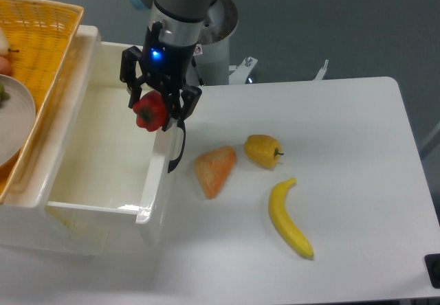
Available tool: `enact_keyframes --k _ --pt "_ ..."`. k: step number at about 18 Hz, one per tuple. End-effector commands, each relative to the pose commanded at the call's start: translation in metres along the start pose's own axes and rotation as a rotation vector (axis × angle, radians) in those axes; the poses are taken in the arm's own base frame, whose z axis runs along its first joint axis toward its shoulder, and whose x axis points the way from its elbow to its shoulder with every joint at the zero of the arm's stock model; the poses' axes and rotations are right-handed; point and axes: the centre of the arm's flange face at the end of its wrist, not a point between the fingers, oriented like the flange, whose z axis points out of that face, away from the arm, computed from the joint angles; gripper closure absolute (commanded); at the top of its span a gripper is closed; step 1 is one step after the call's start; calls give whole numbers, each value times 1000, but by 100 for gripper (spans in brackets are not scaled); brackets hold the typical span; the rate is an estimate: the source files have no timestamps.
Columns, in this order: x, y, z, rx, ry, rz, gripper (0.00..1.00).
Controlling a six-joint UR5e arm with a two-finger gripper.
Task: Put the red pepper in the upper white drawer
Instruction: 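Carry the red pepper up and over into the open white drawer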
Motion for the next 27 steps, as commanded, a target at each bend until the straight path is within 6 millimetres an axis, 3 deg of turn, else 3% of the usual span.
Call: enact_keyframes --k 6,17,27 --pt "8 -5 8 -28 4 19 48" --pt "14 6 17 -89 36 -53 48" --pt "31 -5 38 -96 88 -137 48"
